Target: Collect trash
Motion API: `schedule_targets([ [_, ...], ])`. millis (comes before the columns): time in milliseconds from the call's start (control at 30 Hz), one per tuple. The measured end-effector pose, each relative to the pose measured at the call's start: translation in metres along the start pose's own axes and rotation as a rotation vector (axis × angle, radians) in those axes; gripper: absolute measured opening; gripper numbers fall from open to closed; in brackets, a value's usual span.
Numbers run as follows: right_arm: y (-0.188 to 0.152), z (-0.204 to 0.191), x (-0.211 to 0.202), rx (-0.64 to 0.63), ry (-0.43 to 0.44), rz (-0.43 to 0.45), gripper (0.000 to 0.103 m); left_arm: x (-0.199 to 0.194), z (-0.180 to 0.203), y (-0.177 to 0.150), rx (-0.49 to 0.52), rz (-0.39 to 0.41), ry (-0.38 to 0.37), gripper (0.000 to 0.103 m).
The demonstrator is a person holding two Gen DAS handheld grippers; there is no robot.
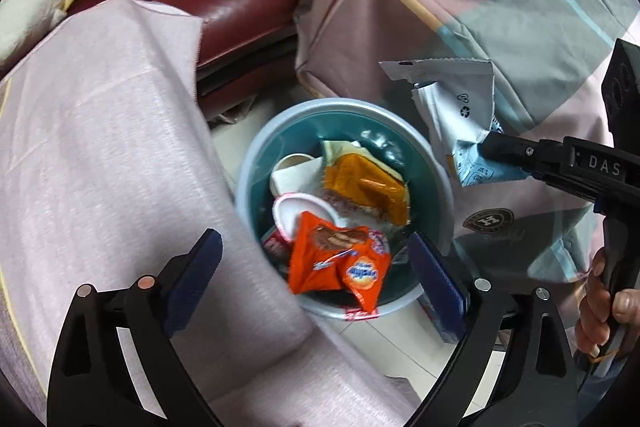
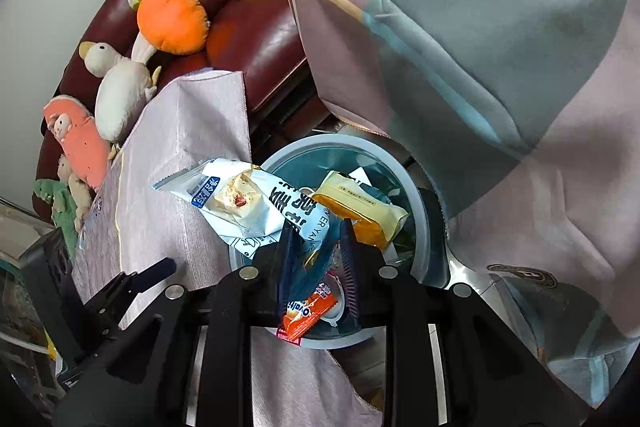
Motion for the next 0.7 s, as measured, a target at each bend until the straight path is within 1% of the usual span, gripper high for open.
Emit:
schedule_targets([
  [67, 0.001, -0.003, 0.002, -0.003, -0.003, -0.002, 0.023, -0.004, -0.005, -0.002, -0.006, 0.007, 0.012, 0.099],
  [267, 0.002, -0.015, 0.009, -0.031, -0.018, -0.019, 0.025, -0.017, -0.018, -0.009, -0.023, 0.027, 0.031, 0.099],
  [367, 0.002, -0.019, 0.014, -0.041, -0.032, -0.029, 0.029, -0.021, -0.023, -0.011, -0.031, 0.033, 0.036, 0.099],
  [433, 0.002, -0.022, 0.016, -0.047, -0.038, -0.032, 0.041, -0.023, -0.025, -0.013, -0.038, 0.035, 0.035, 0.099],
  [467, 0.002, -0.024, 0.017, -0.051, -0.043, -0.03, 0.055, -0.023, -0.026, -0.014, -0.041, 0.036, 0.034, 0.099],
  [500, 0.002, -0.026, 0.017, -0.059, -0.053, -0.026, 0.063, -0.024, -0.028, -0.014, -0.044, 0.037, 0.036, 0.099],
  [567, 0.001, -0.029, 0.019, -0.065, -0.056, -0.032, 0.066, -0.026, -0.031, -0.015, -0.052, 0.041, 0.036, 0.099],
  [600, 0.0, -0.031, 0.021, -0.067, -0.056, -0.04, 0.071, -0.027, -0.033, -0.016, -0.056, 0.042, 0.035, 0.099],
  [667, -0.001, -0.033, 0.023, -0.073, -0.068, -0.048, 0.074, -0.029, -0.036, -0.018, -0.062, 0.043, 0.034, 0.099],
  [700, -0.002, -0.034, 0.023, -0.077, -0.074, -0.05, 0.078, -0.029, -0.037, -0.019, -0.065, 0.043, 0.034, 0.099],
])
Point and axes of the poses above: each gripper's, at about its wrist camera, not at the fingertips, and x roughly the way its jaws point, z to its right, y to its top, the point moved 4 cm from there along x, roughly the way its jaws point, and after that the axes turned 4 degrees about -y, right-handed, at the moved point
